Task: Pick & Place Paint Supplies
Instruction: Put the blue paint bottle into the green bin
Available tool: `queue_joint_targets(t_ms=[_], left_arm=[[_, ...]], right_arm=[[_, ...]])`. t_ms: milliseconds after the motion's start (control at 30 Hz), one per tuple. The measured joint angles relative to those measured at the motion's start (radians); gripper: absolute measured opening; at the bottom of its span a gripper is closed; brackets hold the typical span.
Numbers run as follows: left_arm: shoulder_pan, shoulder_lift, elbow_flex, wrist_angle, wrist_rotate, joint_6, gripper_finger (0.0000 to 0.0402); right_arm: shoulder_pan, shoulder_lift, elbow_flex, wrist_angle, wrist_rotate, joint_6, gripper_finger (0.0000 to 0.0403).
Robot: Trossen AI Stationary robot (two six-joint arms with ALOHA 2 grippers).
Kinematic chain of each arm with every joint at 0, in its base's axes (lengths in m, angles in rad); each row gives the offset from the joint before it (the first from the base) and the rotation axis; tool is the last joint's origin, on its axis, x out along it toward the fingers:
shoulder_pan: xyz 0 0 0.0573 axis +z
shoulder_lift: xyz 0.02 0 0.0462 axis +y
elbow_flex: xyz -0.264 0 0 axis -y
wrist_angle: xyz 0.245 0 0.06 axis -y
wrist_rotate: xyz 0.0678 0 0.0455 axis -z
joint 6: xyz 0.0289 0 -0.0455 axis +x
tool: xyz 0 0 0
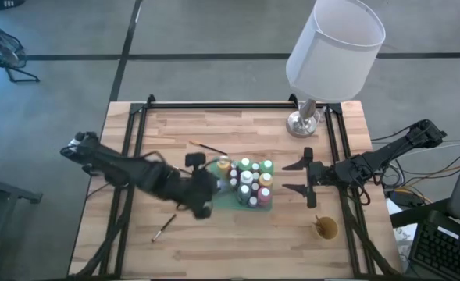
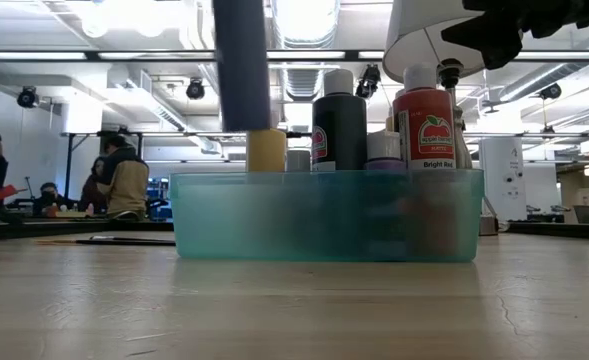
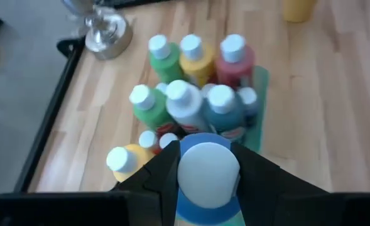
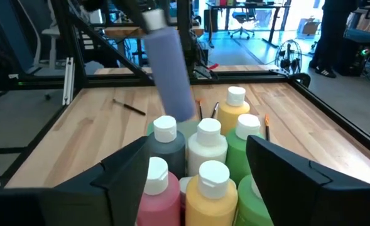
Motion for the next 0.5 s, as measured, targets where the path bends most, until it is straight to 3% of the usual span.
queue_joint_targets(t_ms=[200,500], left_arm=[[0.123,0.000,-0.048,0.044,0.104,-0.002,0.0127],[0.186,0.000,-0.136,0.089,0.137,-0.002,0.0127]], right_arm=[[0.000,0.000,0.000,-0.001,0.000,-0.002,0.0244],[0.000,0.000,-0.004,-0.001,0.000,-0.012,0.0236]])
